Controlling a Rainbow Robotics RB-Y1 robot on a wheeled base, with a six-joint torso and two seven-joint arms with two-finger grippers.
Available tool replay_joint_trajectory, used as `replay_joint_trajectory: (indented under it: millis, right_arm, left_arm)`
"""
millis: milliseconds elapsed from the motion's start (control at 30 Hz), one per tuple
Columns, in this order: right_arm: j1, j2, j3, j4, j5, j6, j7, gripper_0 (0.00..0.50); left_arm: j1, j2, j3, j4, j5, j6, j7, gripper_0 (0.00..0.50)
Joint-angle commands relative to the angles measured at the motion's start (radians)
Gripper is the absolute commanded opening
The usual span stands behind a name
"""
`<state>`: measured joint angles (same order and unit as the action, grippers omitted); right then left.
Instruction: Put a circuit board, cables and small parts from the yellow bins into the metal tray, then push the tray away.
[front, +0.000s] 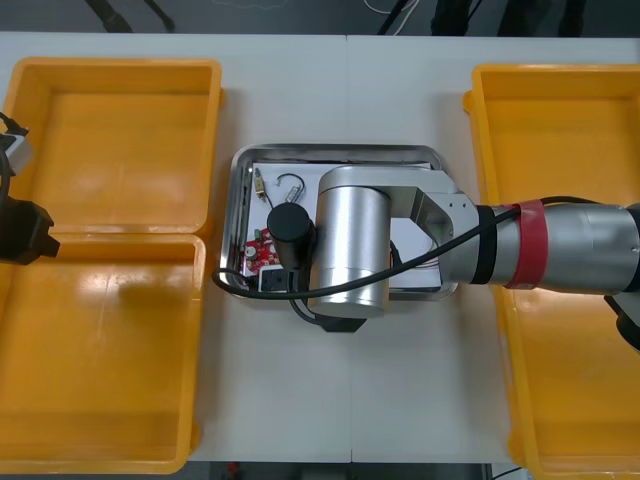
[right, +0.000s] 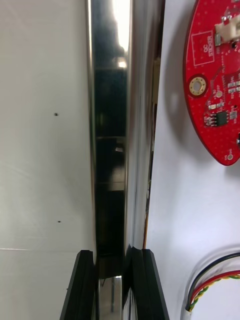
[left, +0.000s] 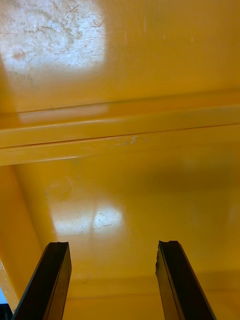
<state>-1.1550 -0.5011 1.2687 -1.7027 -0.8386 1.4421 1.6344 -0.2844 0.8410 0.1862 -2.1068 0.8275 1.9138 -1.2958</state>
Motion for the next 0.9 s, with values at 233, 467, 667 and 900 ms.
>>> replay_joint_trajectory:
  millis: [233, 467, 667, 900]
  right_arm:
    - [-0.106, -0.017, -0.025, 0.101, -0.059, -0.065, 0.074, 0.0]
    - [-0.13, -0.017, -0.025, 0.135, -0.059, -0.097, 0.107, 0.0]
    - [-0.135, -0.033, -0.022, 0.163, -0.066, -0.184, 0.136, 0.0]
    - [-0.169, -0.053, 0.001, 0.202, -0.109, -0.24, 0.174, 0.0]
  left_arm:
    - [0.016, 0.043, 0.027, -0.032, -0.001, 0.006, 0.024, 0.5]
    - [0.016, 0.043, 0.027, -0.032, -0.001, 0.006, 0.024, 0.5]
    - [0.016, 0.043, 0.027, -0.032, -0.001, 0.006, 0.024, 0.5]
    - [0.016, 0.043, 0.027, -0.032, -0.001, 0.006, 0.024, 0.5]
